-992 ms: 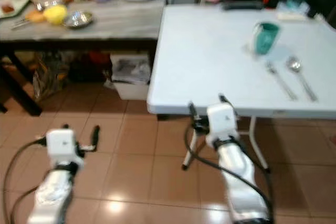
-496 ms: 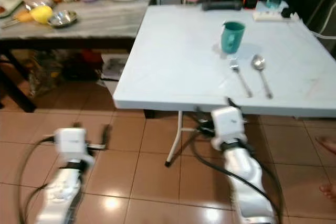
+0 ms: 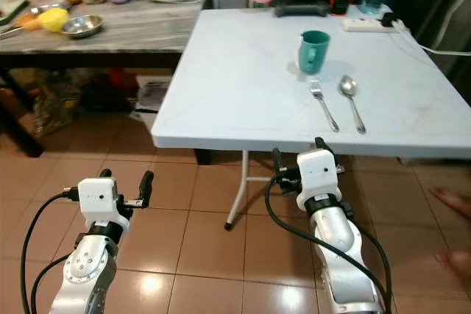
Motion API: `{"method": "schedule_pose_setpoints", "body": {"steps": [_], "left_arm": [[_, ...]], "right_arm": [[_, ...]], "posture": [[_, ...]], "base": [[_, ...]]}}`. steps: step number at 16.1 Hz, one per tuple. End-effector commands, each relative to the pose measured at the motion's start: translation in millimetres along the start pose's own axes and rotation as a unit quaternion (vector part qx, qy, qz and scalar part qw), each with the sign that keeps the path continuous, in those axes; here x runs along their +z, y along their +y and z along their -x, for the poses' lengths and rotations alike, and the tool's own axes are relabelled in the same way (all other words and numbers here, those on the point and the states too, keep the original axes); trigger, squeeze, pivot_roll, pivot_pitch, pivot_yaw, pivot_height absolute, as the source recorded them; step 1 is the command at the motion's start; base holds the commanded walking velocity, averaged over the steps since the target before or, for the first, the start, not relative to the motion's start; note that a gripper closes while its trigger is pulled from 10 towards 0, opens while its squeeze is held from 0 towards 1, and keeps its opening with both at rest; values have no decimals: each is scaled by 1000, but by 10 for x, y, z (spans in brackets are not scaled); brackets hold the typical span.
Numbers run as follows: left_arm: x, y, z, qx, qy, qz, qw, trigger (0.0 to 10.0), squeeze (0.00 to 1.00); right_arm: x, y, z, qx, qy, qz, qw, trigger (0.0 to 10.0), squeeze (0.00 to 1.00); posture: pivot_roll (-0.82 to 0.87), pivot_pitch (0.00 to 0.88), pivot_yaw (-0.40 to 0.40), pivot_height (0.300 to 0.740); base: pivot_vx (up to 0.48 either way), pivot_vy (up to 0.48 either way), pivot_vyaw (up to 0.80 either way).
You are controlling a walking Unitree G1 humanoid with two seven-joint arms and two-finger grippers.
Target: Setting the table
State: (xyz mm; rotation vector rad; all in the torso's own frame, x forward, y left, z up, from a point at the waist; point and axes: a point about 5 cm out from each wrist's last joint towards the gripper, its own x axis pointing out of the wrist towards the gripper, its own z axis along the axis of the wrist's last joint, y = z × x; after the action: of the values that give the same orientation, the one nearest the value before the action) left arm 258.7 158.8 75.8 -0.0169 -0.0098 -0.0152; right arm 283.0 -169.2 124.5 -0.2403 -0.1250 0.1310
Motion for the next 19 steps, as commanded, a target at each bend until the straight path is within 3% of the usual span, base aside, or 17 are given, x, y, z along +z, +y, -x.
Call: {"method": "schedule_pose_setpoints", "body": {"steps": [1, 4, 15, 19], "left_arm": [[10, -8, -17, -1, -3, 1, 1000, 10000, 0], [-16, -5, -16, 2, 5, 6, 1000, 10000, 0], [-21, -21, -40, -3, 6, 8, 1000, 10000, 0], [-2, -36, -55, -8, -3, 14, 1000, 10000, 0]], "right_arm": [[17, 17, -12, 4, 0, 1, 1000, 10000, 0], [11, 33, -17, 10, 1, 3, 1000, 10000, 0], [28, 32, -65, 10, -3, 9, 1000, 10000, 0], [24, 25, -75, 9, -2, 11, 1000, 10000, 0]], "posture": [[-174, 89, 70, 740], [-175, 91, 69, 740], [-180, 89, 72, 740], [-183, 91, 72, 740]], "base": [[0, 0, 0], [0, -82, 0], [0, -473, 0], [0, 0, 0]]}}
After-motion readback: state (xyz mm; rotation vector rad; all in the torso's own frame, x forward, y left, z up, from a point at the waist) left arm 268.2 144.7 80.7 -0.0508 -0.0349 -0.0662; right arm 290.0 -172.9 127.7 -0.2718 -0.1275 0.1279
